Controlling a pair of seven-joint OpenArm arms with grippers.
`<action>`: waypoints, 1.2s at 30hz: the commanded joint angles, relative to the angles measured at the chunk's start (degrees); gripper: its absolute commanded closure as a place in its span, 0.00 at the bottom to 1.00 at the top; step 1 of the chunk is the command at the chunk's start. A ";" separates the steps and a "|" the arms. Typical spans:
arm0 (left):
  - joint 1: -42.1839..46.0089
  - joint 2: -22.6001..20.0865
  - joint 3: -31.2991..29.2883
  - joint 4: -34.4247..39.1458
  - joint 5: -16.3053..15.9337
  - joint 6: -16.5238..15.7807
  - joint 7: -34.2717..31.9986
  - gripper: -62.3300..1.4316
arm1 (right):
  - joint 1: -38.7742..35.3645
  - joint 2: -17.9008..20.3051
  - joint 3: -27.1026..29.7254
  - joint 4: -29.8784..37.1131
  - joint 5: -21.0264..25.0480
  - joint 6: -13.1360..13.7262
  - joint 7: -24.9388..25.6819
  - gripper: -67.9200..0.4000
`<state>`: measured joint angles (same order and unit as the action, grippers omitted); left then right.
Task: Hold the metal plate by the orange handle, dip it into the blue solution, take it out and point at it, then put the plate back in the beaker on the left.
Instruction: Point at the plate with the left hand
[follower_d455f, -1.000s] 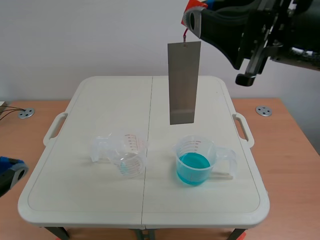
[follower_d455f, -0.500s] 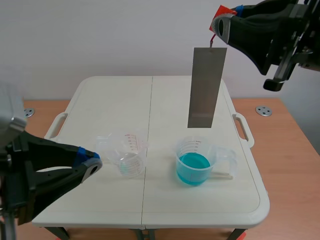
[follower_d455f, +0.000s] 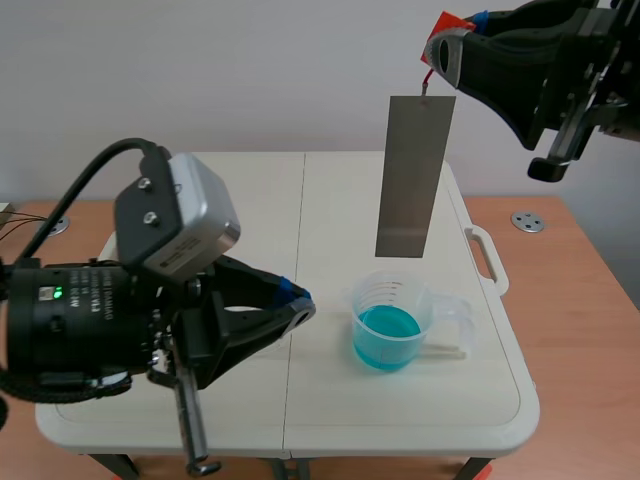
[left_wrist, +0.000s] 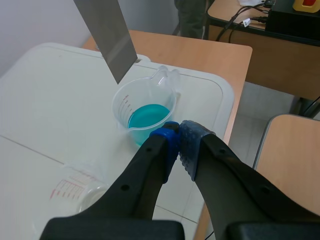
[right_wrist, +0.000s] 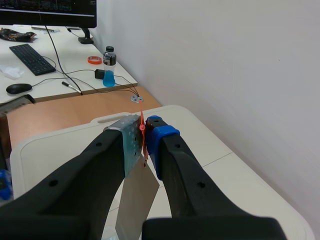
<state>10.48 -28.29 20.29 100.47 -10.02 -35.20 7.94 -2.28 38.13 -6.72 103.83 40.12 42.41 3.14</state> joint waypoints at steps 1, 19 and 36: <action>-1.92 1.79 0.74 -0.37 -0.61 0.09 -0.90 0.92 | 0.68 0.74 0.46 0.96 0.83 0.31 1.05 0.98; -15.87 12.96 8.52 -14.84 3.91 6.21 -1.16 0.92 | 0.68 0.74 0.46 0.96 0.83 0.31 0.63 0.98; -17.29 14.93 8.61 -17.33 6.25 7.45 -1.07 0.92 | 0.70 0.74 0.46 0.96 0.83 0.31 0.63 0.98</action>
<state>-6.66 -13.50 28.86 82.41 -3.20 -27.90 7.66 -2.28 38.13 -6.72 103.83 40.12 42.41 2.92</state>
